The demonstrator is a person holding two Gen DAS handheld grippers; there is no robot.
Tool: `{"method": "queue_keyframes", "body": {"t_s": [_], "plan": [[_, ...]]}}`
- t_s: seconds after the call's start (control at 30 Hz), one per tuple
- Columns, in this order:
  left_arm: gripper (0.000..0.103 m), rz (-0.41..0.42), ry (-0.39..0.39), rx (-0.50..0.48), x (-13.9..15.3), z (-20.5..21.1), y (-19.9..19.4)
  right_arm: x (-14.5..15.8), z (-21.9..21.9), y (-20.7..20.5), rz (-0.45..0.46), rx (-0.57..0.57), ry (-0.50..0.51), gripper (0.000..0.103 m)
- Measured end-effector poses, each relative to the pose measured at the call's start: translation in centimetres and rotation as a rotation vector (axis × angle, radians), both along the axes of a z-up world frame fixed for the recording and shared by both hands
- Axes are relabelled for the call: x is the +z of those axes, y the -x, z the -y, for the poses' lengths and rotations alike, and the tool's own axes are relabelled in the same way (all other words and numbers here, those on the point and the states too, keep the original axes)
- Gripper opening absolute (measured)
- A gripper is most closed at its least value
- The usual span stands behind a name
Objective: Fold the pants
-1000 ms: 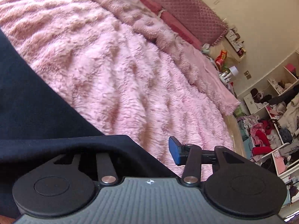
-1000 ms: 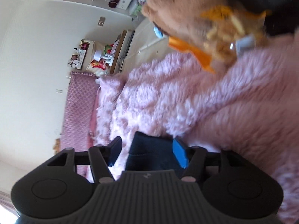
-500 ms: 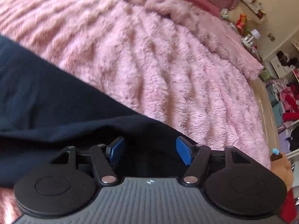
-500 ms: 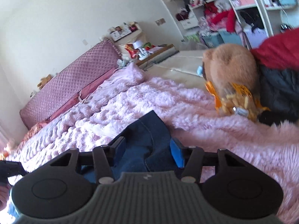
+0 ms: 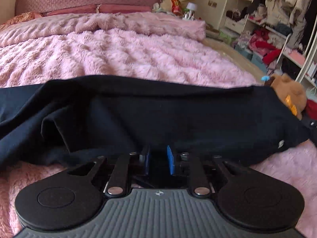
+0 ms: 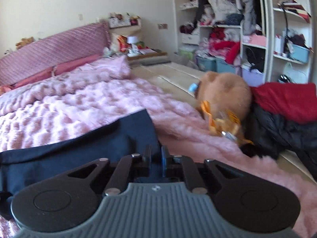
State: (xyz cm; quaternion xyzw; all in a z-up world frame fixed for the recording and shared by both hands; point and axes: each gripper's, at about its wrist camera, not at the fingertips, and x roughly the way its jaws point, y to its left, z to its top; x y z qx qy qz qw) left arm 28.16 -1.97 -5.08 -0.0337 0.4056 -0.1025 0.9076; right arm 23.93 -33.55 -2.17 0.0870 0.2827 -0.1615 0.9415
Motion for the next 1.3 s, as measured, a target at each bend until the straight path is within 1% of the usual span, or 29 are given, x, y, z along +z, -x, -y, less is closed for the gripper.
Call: {"method": "queue_keyframes", "body": {"t_s": [0.07,0.13,0.17,0.23,0.27,0.33,0.37,0.47,0.53,0.6,0.63,0.7,0.77,0.87,0.93,0.97,1.0,1.03,1.07,1.13,1.2,1.23,1.3], "plan": [[0.016,-0.008,-0.016,0.020,-1.1,0.0,1.6,-0.7,2.6,1.0,-0.064,-0.084,0.004,0.000],[0.014,-0.001,-0.028,0.019,-1.5,-0.2,3.3,-0.8,5.0,2.1,-0.078,-0.154,-0.001,0.000],[0.014,0.003,-0.031,0.012,-1.5,-0.3,3.9,-0.5,6.2,3.1,-0.055,-0.170,-0.036,0.000],[0.014,-0.002,-0.020,0.002,-1.3,-0.5,4.6,0.2,7.3,4.2,0.008,-0.157,-0.114,0.000],[0.014,-0.009,-0.007,0.000,-1.2,-0.7,4.7,1.0,6.9,4.5,0.047,-0.119,-0.142,0.000],[0.015,-0.013,0.040,0.015,-1.1,-1.2,4.8,1.9,5.1,4.1,0.093,0.015,-0.157,0.000],[0.015,0.003,0.048,0.024,-0.9,-1.4,5.0,2.1,3.4,3.4,0.098,0.086,-0.149,0.000],[0.015,0.104,0.036,0.026,0.0,-0.9,6.3,1.9,-1.8,1.0,0.072,0.268,-0.132,0.000],[0.015,0.164,0.021,0.042,1.0,-0.3,7.1,0.9,-4.3,-0.8,0.014,0.313,-0.165,0.001],[0.015,0.231,-0.001,0.069,1.9,0.3,7.8,-0.4,-5.4,-2.0,-0.040,0.335,-0.261,0.002],[0.015,0.260,-0.015,0.075,2.4,0.6,8.0,-1.2,-5.5,-2.3,-0.062,0.325,-0.300,0.002],[0.015,0.284,-0.021,0.082,2.8,0.9,8.1,-2.3,-5.4,-2.4,-0.114,0.286,-0.322,0.000],[0.015,0.260,-0.004,0.086,3.1,1.1,7.4,-3.0,-4.7,-2.0,-0.144,0.283,-0.342,0.000],[0.015,0.210,0.036,0.123,2.9,1.3,6.1,-3.9,-3.2,-1.3,-0.180,0.271,-0.372,0.000],[0.015,0.179,0.062,0.139,3.0,1.5,5.1,-3.9,-2.1,-0.6,-0.214,0.237,-0.360,0.000],[0.015,0.169,0.089,0.135,3.1,1.5,4.7,-3.7,-1.6,-0.4,-0.241,0.202,-0.331,0.007],[0.015,0.163,0.114,0.126,3.1,1.6,4.3,-3.6,-0.9,0.1,-0.250,0.166,-0.297,0.012],[0.015,0.154,0.140,0.110,2.9,1.8,3.9,-3.4,0.0,0.6,-0.238,0.151,-0.290,0.011],[0.015,0.147,0.150,0.095,2.7,2.0,3.6,-3.1,0.8,1.2,-0.221,0.143,-0.309,0.012],[0.015,0.132,0.159,0.075,1.8,2.8,2.9,-2.4,2.3,2.4,-0.185,0.108,-0.349,0.017],[0.014,0.110,0.152,0.079,0.4,3.6,2.3,-1.5,3.1,3.6,-0.125,0.097,-0.356,0.019],[0.012,0.080,0.128,0.091,-0.3,4.1,1.9,-1.0,3.2,4.1,-0.088,0.104,-0.354,0.021],[0.011,0.005,0.117,0.116,-1.7,4.5,1.5,-0.2,3.1,4.4,-0.022,0.149,-0.344,0.026]]}}
